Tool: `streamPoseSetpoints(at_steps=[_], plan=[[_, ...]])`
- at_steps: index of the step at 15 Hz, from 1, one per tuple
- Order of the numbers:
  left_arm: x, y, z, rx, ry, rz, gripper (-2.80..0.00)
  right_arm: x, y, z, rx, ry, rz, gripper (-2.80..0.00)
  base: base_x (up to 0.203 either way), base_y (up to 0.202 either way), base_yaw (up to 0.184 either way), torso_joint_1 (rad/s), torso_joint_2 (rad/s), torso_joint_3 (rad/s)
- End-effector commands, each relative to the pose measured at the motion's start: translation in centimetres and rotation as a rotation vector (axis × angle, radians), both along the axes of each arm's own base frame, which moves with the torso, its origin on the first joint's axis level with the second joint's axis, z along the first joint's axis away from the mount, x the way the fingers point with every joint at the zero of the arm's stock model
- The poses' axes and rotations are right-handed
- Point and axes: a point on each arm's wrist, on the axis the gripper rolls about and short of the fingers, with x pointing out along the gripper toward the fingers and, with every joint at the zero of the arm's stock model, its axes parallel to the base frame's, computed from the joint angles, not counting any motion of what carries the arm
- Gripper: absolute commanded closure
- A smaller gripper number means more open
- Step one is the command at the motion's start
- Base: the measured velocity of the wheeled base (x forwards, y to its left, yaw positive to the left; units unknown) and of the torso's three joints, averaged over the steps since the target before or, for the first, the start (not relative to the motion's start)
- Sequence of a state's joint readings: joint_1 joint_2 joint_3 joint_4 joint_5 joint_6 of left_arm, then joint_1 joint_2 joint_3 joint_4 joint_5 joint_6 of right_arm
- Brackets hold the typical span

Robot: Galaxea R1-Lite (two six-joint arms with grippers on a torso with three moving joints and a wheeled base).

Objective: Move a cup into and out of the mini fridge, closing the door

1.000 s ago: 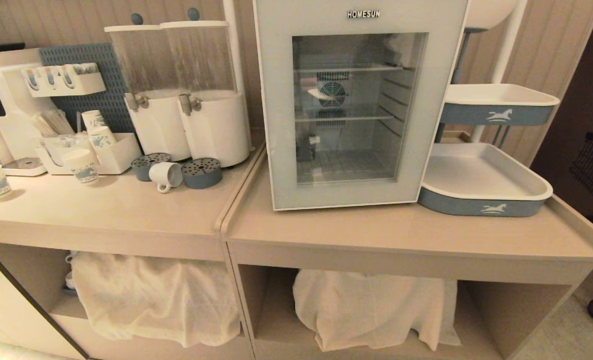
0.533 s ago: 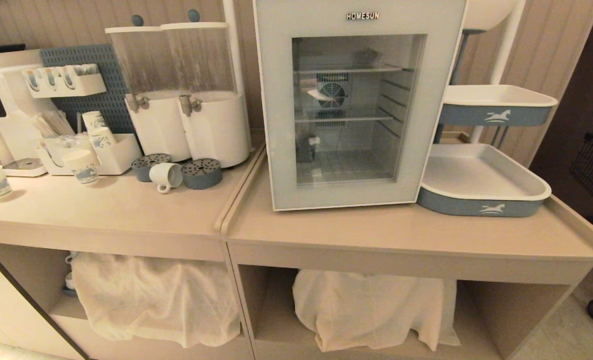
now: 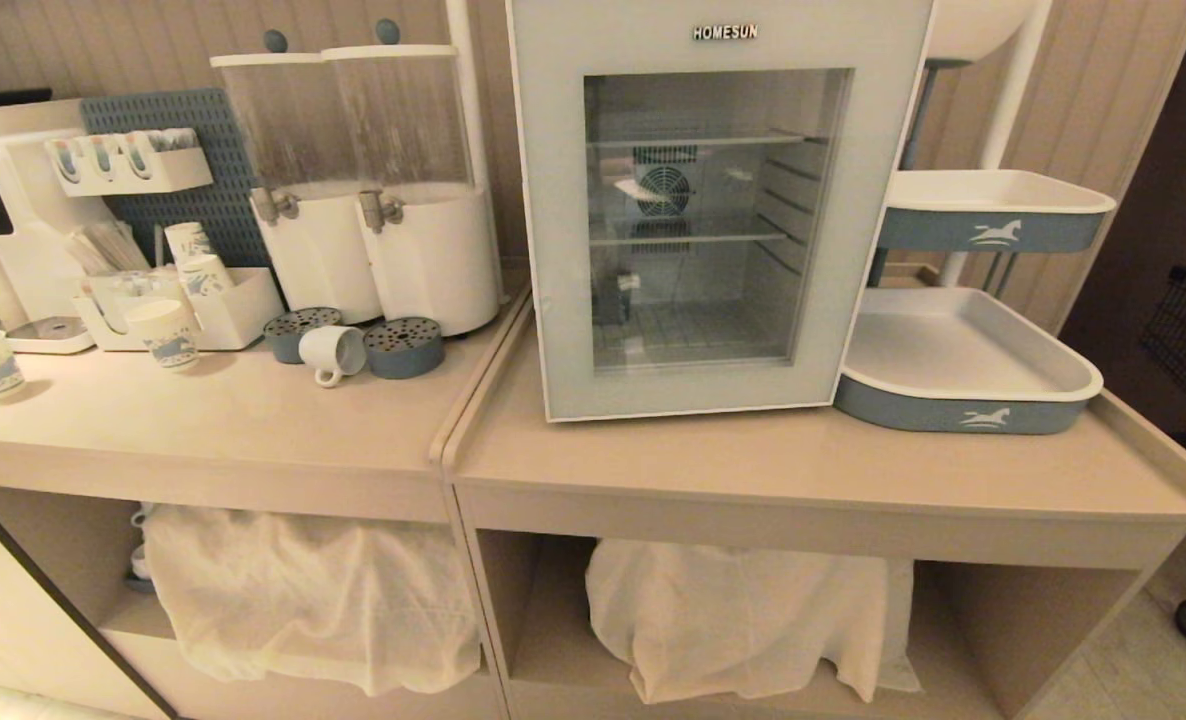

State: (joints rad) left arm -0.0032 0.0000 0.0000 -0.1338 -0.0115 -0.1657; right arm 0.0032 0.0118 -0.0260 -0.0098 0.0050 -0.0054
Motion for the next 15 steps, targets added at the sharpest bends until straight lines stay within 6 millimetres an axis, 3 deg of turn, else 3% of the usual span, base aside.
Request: streamPoseSetpoints(at_steps=[1,15], plan=[[0.30,0.00,-1.11,-0.001,0.034,-0.001,0.00,0.24,0.02,-0.77,-0.014,0.097,0.007,0.00,0.000,0.000,0.000,0.000,0.00,0.000],[0.30,0.00,-1.11,-0.001,0.034,0.001,0.00,0.06,0.02,-0.79,0.022,0.061,0.004,0.00,0.000,0.000,0.000,0.000,0.00,0.000]])
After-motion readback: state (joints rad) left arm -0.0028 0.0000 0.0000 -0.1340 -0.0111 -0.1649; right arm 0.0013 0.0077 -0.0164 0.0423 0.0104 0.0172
